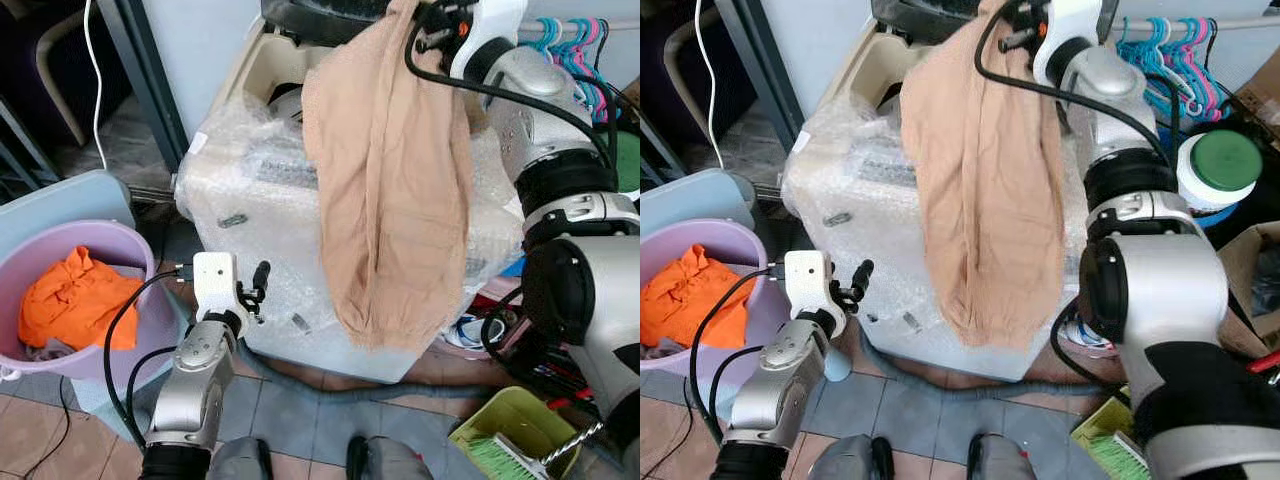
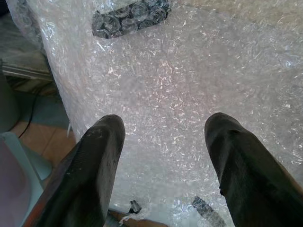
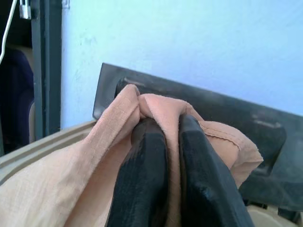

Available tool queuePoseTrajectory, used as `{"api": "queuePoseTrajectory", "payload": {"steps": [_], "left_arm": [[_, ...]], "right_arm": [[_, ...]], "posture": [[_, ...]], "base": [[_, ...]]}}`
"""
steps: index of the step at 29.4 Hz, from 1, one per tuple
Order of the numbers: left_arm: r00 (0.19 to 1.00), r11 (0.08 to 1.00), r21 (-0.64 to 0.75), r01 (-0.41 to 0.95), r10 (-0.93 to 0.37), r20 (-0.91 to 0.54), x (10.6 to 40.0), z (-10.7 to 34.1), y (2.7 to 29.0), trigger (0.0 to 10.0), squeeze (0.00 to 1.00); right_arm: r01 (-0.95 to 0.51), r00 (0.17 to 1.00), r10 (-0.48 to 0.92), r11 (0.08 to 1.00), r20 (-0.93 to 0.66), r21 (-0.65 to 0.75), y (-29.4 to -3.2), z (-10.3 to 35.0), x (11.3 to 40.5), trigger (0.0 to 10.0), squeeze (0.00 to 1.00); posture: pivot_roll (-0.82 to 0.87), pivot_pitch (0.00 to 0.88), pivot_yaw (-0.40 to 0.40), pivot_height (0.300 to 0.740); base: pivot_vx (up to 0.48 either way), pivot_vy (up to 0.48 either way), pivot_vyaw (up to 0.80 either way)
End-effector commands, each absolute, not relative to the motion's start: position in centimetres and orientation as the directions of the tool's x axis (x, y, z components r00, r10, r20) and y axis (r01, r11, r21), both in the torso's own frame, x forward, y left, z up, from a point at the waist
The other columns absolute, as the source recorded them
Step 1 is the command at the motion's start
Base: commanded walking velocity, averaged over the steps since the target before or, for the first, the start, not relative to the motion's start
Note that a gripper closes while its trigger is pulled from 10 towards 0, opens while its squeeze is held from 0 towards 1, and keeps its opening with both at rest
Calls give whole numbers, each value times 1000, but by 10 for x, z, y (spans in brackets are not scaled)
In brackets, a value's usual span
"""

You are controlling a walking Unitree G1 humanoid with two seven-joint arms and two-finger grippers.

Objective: Clothes washing

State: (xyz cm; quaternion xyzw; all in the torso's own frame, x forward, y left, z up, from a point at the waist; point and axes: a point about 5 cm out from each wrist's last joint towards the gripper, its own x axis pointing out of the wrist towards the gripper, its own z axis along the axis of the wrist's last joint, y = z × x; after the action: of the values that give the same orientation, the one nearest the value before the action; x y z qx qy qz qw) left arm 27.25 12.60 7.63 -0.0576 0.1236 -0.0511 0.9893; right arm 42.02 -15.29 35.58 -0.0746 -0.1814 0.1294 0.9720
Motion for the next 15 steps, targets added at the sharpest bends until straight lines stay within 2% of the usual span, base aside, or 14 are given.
{"api": "queuePoseTrajectory", "payload": {"steps": [1,2,3,4,5,6,7,10,15], "left_arm": [[966,990,-118,80,-106,-235,274,77,127,10000,0],[966,990,-118,81,-107,-235,274,77,127,10000,0],[966,990,-117,82,-108,-234,275,77,127,10000,0],[966,990,-117,83,-109,-234,274,77,126,10000,0],[966,990,-117,84,-110,-234,274,77,126,10000,0],[966,989,-117,85,-111,-233,274,77,126,10000,0],[966,989,-117,86,-112,-233,274,77,125,10000,0],[965,989,-122,85,-112,-236,274,76,125,10000,0],[963,988,-122,98,-125,-238,274,76,124,10000,0]], "right_arm": [[-112,876,194,972,442,-206,-161,385,415,0,0],[-84,890,184,966,417,-246,-161,384,416,6000,0],[-67,900,176,960,399,-273,-161,383,417,6000,0],[-69,905,182,954,384,-291,-160,381,418,10000,0],[-93,904,205,951,375,-296,-158,379,418,10000,941],[-115,910,231,938,343,-327,-157,374,419,10000,941],[-133,917,252,924,309,-358,-157,367,420,10000,1000],[-169,926,292,886,237,-432,-171,345,421,10000,1000],[-240,923,344,863,171,-444,-189,329,418,10000,1000]], "posture": [[-40,62,-14,740],[-40,62,-14,740],[-40,62,-14,740],[-39,62,-14,740],[-39,62,-14,740],[-40,60,-15,740],[-41,60,-15,740],[-49,61,-10,740],[-59,60,0,740]], "base": [[0,0,0],[0,0,0],[0,0,0],[0,0,0],[0,0,0],[0,0,0],[0,0,0],[0,0,0],[0,0,0]]}}
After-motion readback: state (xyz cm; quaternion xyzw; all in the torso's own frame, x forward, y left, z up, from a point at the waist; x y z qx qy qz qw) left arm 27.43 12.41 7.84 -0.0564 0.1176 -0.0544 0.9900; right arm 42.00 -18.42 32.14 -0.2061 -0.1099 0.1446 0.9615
